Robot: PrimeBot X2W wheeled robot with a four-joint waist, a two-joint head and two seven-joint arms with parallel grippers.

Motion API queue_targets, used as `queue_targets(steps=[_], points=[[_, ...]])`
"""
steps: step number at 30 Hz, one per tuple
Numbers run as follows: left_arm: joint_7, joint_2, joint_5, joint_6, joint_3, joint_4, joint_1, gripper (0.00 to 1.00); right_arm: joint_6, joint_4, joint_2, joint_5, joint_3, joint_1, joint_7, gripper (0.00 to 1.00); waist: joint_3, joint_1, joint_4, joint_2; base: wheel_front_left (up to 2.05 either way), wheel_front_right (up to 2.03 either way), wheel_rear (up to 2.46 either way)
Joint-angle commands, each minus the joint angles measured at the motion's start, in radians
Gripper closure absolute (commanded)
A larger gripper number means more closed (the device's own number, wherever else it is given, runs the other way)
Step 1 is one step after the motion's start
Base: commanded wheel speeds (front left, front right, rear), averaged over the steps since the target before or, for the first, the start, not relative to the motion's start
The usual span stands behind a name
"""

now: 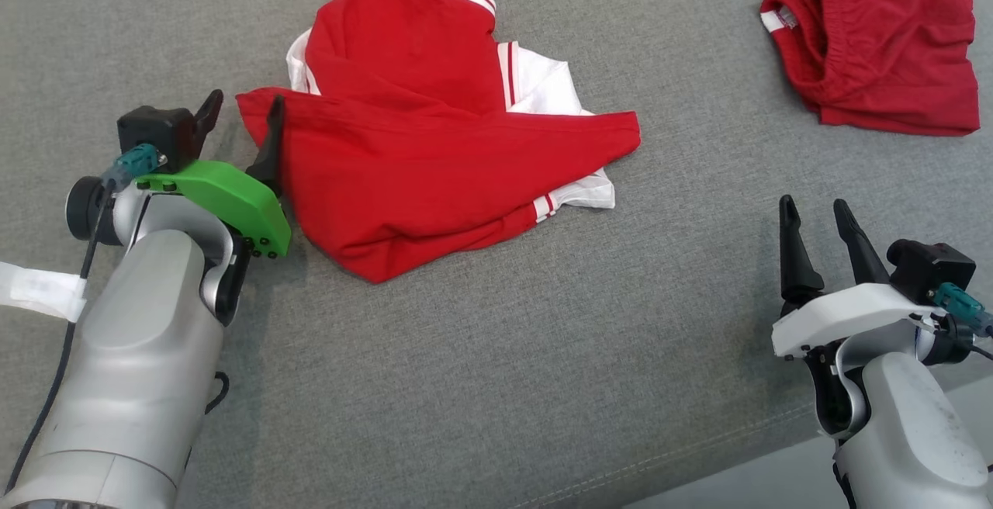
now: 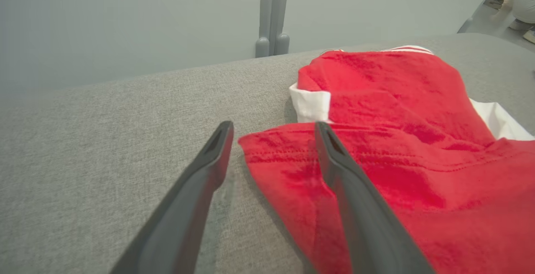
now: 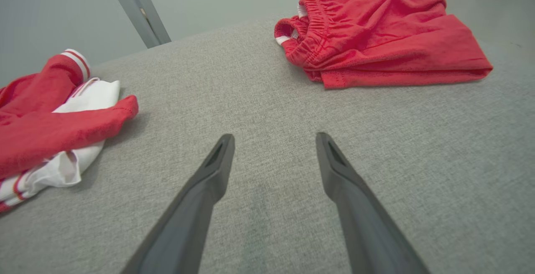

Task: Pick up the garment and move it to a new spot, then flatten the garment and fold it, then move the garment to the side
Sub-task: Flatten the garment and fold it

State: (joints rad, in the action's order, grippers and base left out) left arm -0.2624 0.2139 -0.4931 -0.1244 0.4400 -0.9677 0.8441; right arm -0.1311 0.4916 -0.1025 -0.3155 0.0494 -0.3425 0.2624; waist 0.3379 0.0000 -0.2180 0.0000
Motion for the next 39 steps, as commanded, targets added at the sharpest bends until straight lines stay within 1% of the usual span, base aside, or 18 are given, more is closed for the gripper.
queue_targets(steps=[1, 5, 8, 9, 10, 11, 12, 14, 16, 19, 22, 24, 25, 30, 33, 35, 37, 39], points=[[-0.002, 0.007, -0.015, -0.006, -0.012, -0.024, 0.019, 0.00, 0.001, -0.008, -0.001, -0.011, 0.000, -0.014, 0.003, 0.00, 0.036, 0.0000, -0.024, 0.0000, 0.00, 0.00, 0.00], [-0.002, 0.003, -0.063, -0.006, -0.049, -0.076, 0.039, 0.00, 0.001, -0.016, 0.000, -0.013, 0.002, -0.018, 0.003, 0.00, 0.054, 0.0000, -0.028, 0.0000, 0.00, 0.00, 0.00], [-0.003, -0.003, -0.081, -0.007, -0.051, -0.105, 0.037, 0.01, 0.001, -0.021, 0.001, -0.012, 0.001, -0.026, 0.003, 0.00, 0.061, 0.0000, -0.028, 0.0000, 0.00, 0.00, 0.00], [-0.002, -0.006, -0.088, -0.006, -0.053, -0.103, 0.039, 0.09, 0.001, -0.022, 0.001, -0.012, 0.002, -0.027, 0.003, 0.00, 0.062, 0.0000, -0.027, 0.0000, 0.00, 0.00, 0.00], [-0.002, -0.008, -0.089, -0.007, -0.047, -0.099, 0.039, 0.19, 0.001, -0.023, 0.000, -0.012, 0.003, -0.027, 0.003, 0.00, 0.063, 0.0000, -0.025, 0.0000, 0.00, 0.00, 0.00], [-0.002, -0.015, -0.096, -0.007, -0.038, -0.096, 0.034, 0.43, 0.001, -0.022, -0.001, -0.013, 0.003, -0.028, 0.003, 0.00, 0.063, 0.0000, -0.022, 0.0000, 0.00, 0.00, 0.00], [-0.002, -0.017, -0.101, -0.007, -0.028, -0.093, 0.031, 0.58, 0.001, -0.021, -0.001, -0.013, 0.003, -0.028, 0.003, 0.00, 0.063, 0.0000, -0.020, 0.0000, 0.00, 0.00, 0.00], [-0.002, -0.017, -0.113, -0.007, -0.010, -0.086, 0.026, 0.70, 0.001, -0.019, 0.000, -0.011, 0.001, -0.028, 0.003, 0.00, 0.062, 0.0000, -0.016, 0.0000, 0.00, 0.00, 0.00], [-0.003, -0.017, -0.124, -0.007, 0.011, -0.077, 0.023, 1.00, 0.001, -0.016, 0.001, -0.010, -0.002, -0.030, 0.003, 0.00, 0.060, 0.0000, -0.014, 0.0000, 0.00, 0.00, 0.00], [-0.003, -0.002, -0.141, -0.007, 0.028, -0.047, 0.026, 1.00, 0.001, -0.014, 0.002, -0.010, -0.003, -0.031, 0.003, 0.00, 0.056, 0.0000, -0.010, 0.0000, 0.00, 0.00, 0.00], [-0.003, 0.011, -0.131, -0.007, 0.022, -0.011, 0.021, 1.00, 0.001, -0.012, 0.002, -0.010, 0.001, -0.028, 0.003, 0.00, 0.048, 0.0000, -0.005, 0.0000, 0.00, 0.00, 0.00], [-0.003, 0.020, -0.126, -0.007, -0.018, 0.041, 0.004, 1.00, 0.001, -0.009, 0.002, -0.011, 0.008, -0.019, 0.003, 0.00, 0.034, 0.0000, 0.003, 0.0000, 0.00, 0.00, 0.00], [-0.003, 0.021, -0.099, 0.001, -0.071, 0.114, -0.021, 1.00, 0.001, -0.006, 0.001, -0.014, 0.018, -0.004, 0.003, 0.00, 0.015, 0.0000, 0.018, 0.0000, 0.00, 0.00, 0.00], [-0.001, -0.025, -0.004, 0.020, -0.220, 0.343, -0.147, 1.00, 0.001, 0.012, -0.004, -0.019, 0.032, 0.031, 0.003, 0.00, -0.051, 0.0000, 0.085, 0.0000, 0.00, 0.00, 0.00], [-0.001, -0.069, 0.052, 0.017, -0.290, 0.458, -0.238, 1.00, 0.001, 0.022, -0.002, -0.018, 0.028, 0.046, 0.003, 0.00, -0.090, 0.0000, 0.131, 0.0000, 0.00, 0.00, 0.00], [-0.002, -0.094, 0.089, 0.012, -0.328, 0.535, -0.299, 1.00, 0.001, 0.027, 0.004, -0.022, 0.022, 0.054, 0.003, 0.00, -0.112, 0.0000, 0.160, 0.0000, 0.00, 0.00, 0.00], [-0.001, -0.119, 0.117, 0.005, -0.345, 0.601, -0.366, 1.00, 0.001, 0.031, 0.008, -0.026, 0.017, 0.061, 0.003, 0.00, -0.129, 0.0000, 0.191, 0.0000, 0.00, 0.00, 0.00], [-0.001, -0.135, 0.129, 0.003, -0.370, 0.665, -0.428, 1.00, 0.001, 0.033, 0.011, -0.028, 0.014, 0.066, 0.003, 0.00, -0.141, 0.0000, 0.220, 0.0000, 0.00, 0.00, 0.00]])
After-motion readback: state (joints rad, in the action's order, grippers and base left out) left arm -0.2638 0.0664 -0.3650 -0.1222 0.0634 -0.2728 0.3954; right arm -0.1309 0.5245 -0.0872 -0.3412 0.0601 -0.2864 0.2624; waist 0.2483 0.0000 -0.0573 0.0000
